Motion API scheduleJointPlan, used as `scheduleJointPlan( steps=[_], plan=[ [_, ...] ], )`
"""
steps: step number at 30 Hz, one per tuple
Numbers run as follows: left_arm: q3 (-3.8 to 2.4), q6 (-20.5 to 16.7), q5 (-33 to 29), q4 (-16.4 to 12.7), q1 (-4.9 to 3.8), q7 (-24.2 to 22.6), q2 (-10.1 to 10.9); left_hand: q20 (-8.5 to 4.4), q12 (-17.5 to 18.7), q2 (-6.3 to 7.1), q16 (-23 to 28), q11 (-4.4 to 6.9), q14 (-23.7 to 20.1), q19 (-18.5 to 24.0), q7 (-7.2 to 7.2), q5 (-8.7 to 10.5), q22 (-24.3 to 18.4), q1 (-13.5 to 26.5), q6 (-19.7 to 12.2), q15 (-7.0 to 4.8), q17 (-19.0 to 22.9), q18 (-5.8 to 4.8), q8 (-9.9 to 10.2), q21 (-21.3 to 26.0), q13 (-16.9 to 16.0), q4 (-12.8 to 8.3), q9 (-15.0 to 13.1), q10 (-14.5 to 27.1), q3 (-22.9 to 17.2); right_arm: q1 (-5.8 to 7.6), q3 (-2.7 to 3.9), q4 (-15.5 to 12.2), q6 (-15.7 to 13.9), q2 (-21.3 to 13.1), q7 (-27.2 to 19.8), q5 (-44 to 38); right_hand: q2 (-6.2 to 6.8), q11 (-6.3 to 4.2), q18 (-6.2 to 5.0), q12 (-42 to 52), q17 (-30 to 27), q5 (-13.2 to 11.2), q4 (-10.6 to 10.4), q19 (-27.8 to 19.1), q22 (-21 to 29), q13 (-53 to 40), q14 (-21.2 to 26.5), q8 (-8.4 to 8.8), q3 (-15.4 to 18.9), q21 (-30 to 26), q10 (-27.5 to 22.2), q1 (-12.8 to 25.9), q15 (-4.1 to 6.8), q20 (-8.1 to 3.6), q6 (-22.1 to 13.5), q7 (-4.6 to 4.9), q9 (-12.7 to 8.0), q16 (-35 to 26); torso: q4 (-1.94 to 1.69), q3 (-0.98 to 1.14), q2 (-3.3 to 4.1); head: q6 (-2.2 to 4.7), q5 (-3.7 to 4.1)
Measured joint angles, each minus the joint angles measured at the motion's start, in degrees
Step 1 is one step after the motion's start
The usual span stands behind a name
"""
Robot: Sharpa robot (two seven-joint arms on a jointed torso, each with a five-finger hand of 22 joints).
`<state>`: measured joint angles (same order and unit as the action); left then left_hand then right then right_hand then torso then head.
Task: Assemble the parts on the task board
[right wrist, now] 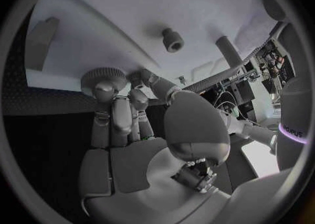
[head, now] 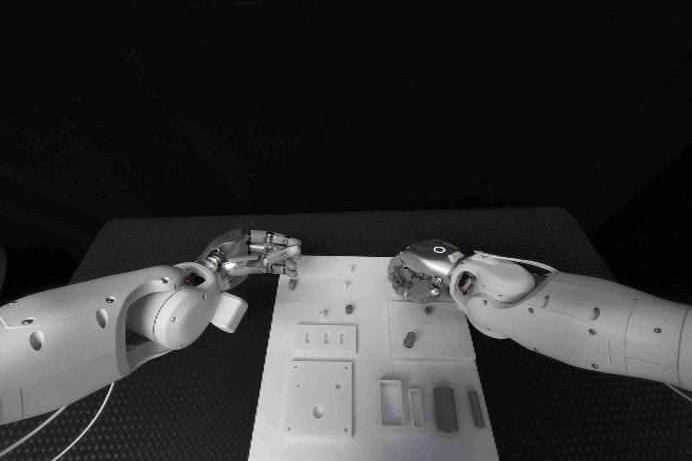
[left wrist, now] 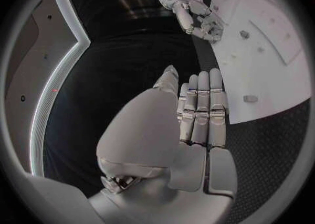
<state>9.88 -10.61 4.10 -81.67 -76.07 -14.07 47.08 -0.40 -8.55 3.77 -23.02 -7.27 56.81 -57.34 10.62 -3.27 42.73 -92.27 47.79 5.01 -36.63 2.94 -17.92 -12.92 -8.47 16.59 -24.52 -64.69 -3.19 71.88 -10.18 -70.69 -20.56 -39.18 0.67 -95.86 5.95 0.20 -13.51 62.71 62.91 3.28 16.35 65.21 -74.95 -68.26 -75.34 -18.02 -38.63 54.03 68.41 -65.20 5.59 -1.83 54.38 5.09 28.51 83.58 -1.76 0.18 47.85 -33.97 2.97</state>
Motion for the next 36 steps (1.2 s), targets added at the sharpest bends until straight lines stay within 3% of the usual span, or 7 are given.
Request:
scheduleJointPlan(
  steps=[11,15,22,36],
  plan=[
    [0.00,-0.02,0.00,0.14,0.00,0.03,-0.04,0.00,0.00,0.00,0.00,0.00,0.00,0.00,0.00,0.00,0.00,0.00,0.00,0.00,-0.05,-0.21,0.00,0.00,0.01,0.00,0.05,0.00,0.00,-0.35,-0.20,-2.98,-1.30,-1.57,2.30,-2.53,-0.07,-0.81,-0.01,0.67,0.18,0.04,-0.06,0.00,0.00,-0.26,-0.53,-0.50,-0.69,0.00,0.83,0.64,0.53,0.00,0.58,-0.57,0.62,0.24,0.06,-0.05,0.01,0.26,0.21],
    [0.00,-0.03,0.00,0.13,0.00,0.04,-0.04,0.00,0.22,0.00,0.22,0.00,0.00,0.00,0.00,0.00,0.00,0.00,0.00,0.00,-0.12,0.21,0.00,0.00,0.01,0.00,0.05,0.00,0.00,-0.13,-0.20,-4.15,-1.52,-1.78,3.48,-3.57,0.12,-0.92,-0.14,0.67,0.23,0.04,-0.04,0.00,0.00,-0.26,-0.64,-0.78,-0.67,0.22,1.13,0.80,0.62,0.01,2.31,-1.67,0.98,0.24,0.03,-0.09,0.01,0.42,0.32],
    [0.00,-0.04,0.00,0.15,-0.01,0.05,-0.02,0.00,0.22,0.00,0.22,0.00,0.00,0.00,0.00,0.00,0.00,0.00,0.00,0.00,-0.12,0.40,0.00,0.00,-0.04,0.00,0.05,0.00,0.00,0.50,0.22,-6.59,-1.64,-1.55,5.13,-5.15,0.19,-1.10,-0.16,0.90,0.39,0.03,-0.10,0.20,0.00,-0.26,-0.64,-0.78,-0.73,0.22,1.31,0.86,0.62,-0.20,3.07,-1.60,0.85,0.24,-0.05,-0.12,0.01,0.64,0.42],
    [0.00,-0.04,0.00,0.17,-0.01,0.08,-0.20,0.00,0.22,0.00,0.22,0.00,0.00,0.00,0.00,0.00,0.00,0.00,0.00,0.00,-0.22,0.37,0.00,0.00,-0.03,0.00,0.10,0.00,0.00,0.86,0.41,-5.34,-2.21,2.34,7.16,-6.85,0.19,-1.12,-0.17,0.90,0.39,0.04,-0.21,0.21,0.00,-0.25,-0.84,-0.77,-0.84,0.22,1.33,0.86,0.82,-0.19,3.21,-1.57,0.77,0.24,-0.14,-0.08,0.06,1.19,0.26]
  ],
)
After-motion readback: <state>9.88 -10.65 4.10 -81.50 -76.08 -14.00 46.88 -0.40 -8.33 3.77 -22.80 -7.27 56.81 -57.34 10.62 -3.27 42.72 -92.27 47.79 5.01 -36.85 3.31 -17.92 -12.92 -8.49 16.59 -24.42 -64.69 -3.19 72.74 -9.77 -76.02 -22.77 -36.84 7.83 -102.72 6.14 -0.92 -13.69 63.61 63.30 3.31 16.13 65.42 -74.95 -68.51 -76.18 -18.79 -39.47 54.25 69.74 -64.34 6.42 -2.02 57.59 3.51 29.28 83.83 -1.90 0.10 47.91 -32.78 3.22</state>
